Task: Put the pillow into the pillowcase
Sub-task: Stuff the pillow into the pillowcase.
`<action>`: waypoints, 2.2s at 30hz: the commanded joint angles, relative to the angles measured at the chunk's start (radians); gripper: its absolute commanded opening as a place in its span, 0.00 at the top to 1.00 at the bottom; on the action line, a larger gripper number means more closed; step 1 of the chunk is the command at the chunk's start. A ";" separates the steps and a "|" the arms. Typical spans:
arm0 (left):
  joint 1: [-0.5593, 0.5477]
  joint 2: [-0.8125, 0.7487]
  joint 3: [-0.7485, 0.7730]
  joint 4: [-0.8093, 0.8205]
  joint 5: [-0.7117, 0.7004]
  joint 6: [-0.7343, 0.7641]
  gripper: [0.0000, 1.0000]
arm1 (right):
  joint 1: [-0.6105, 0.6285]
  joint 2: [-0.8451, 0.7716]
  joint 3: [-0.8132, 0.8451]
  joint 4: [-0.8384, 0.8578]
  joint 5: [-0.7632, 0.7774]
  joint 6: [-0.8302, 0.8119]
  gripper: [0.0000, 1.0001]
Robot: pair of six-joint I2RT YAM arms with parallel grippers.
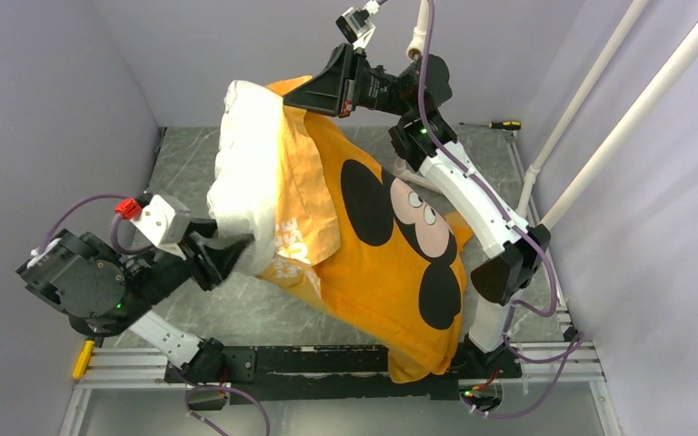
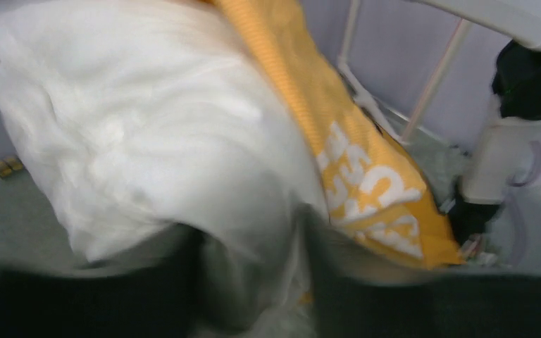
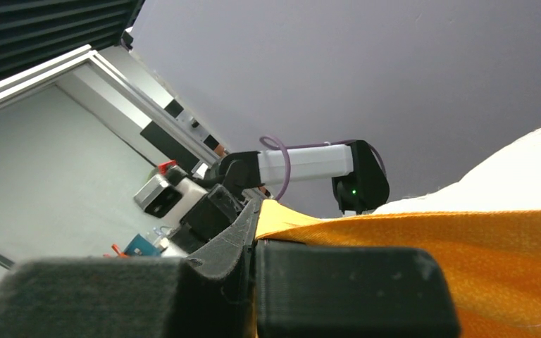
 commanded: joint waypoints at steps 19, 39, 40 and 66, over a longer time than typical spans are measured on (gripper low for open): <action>-0.017 0.047 -0.055 0.695 -0.214 0.831 0.01 | 0.010 -0.106 -0.064 0.117 0.008 0.004 1.00; 0.673 0.286 -0.275 1.295 -0.230 1.433 0.01 | 0.010 -0.155 -0.165 0.107 -0.009 -0.028 1.00; 0.710 0.297 -0.312 1.524 -0.237 1.588 0.01 | 0.010 -0.154 -0.169 0.113 -0.011 -0.025 1.00; 1.065 0.900 0.227 2.651 -0.237 2.737 0.01 | -0.032 -0.257 -0.295 -0.070 0.044 -0.193 1.00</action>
